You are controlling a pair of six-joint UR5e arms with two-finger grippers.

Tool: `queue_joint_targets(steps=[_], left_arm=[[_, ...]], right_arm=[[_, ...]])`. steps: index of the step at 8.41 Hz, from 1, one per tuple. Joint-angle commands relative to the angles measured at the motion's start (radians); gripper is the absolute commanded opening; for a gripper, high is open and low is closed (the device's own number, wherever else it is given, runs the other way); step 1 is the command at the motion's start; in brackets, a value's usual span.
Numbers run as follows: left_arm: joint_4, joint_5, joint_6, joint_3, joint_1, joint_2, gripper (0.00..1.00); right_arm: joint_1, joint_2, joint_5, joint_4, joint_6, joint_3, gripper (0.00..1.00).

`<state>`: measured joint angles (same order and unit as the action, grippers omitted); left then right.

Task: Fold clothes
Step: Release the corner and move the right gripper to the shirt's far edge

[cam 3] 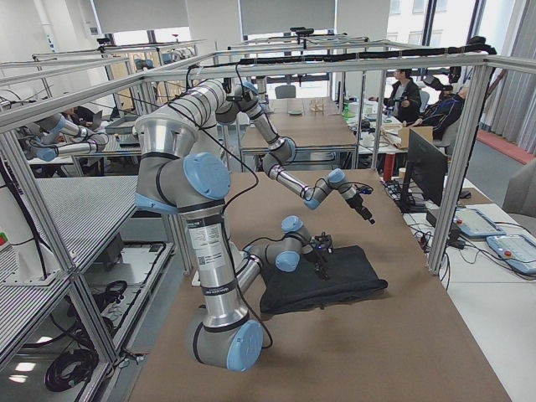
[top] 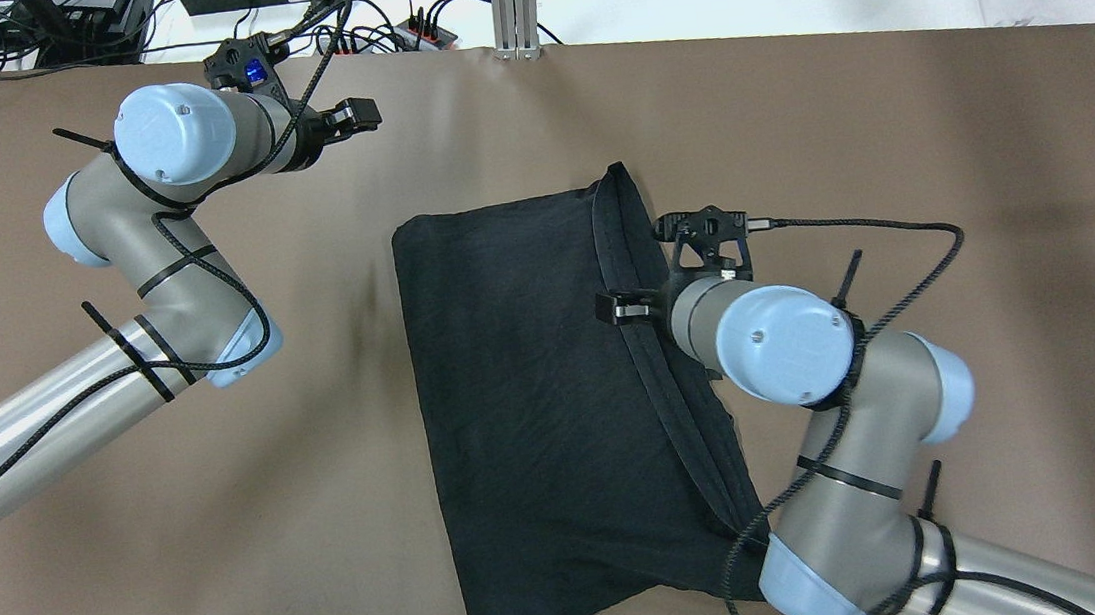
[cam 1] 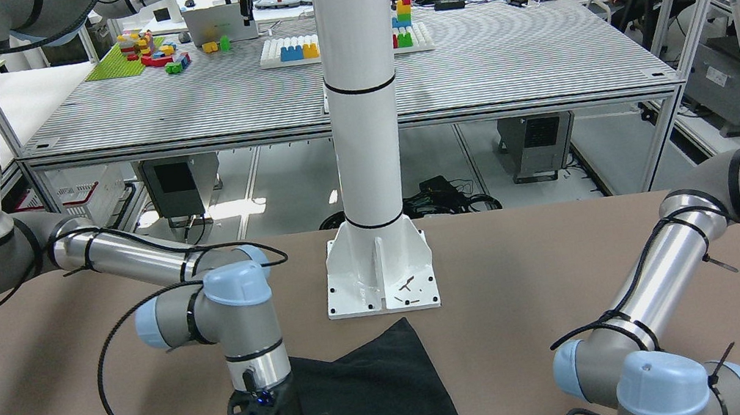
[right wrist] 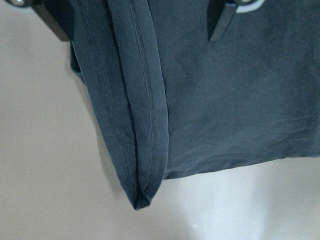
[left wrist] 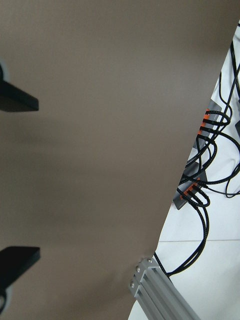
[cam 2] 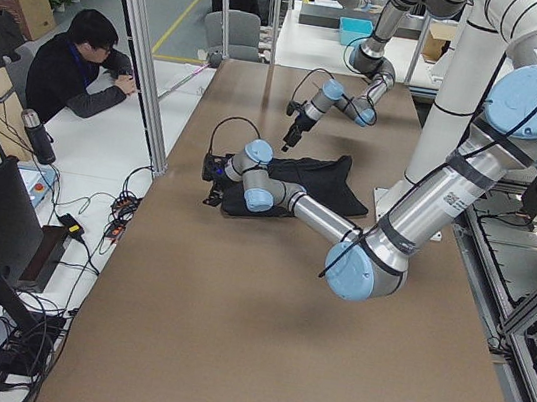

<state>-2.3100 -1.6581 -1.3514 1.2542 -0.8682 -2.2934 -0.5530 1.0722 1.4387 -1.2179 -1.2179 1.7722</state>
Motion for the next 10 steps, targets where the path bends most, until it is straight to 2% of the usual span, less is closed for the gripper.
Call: queue_joint_targets(steps=[1,3,4,6,9,10], left_arm=[[0.000,0.000,0.000,-0.002,0.000,0.000,0.95],[0.000,0.001,0.000,-0.012,-0.002,0.000,0.95],[0.000,0.001,0.002,-0.021,-0.002,-0.001,0.95],[-0.002,0.001,0.015,-0.032,-0.005,-0.003,0.95],[-0.002,0.001,0.015,-0.053,-0.005,-0.011,0.95],[-0.002,0.001,0.015,-0.056,-0.005,-0.011,0.95]], right_arm=[[-0.008,-0.214,-0.138,0.041,0.058,-0.312,0.94],[-0.015,-0.331,-0.196,0.119,0.061,-0.532,0.93],[-0.015,-0.354,-0.208,0.148,0.063,-0.597,0.92],[-0.016,-0.380,-0.228,0.150,0.130,-0.651,0.85],[-0.059,-0.422,-0.228,0.152,0.187,-0.715,0.67],[-0.071,-0.422,-0.225,0.152,0.193,-0.726,0.63]])
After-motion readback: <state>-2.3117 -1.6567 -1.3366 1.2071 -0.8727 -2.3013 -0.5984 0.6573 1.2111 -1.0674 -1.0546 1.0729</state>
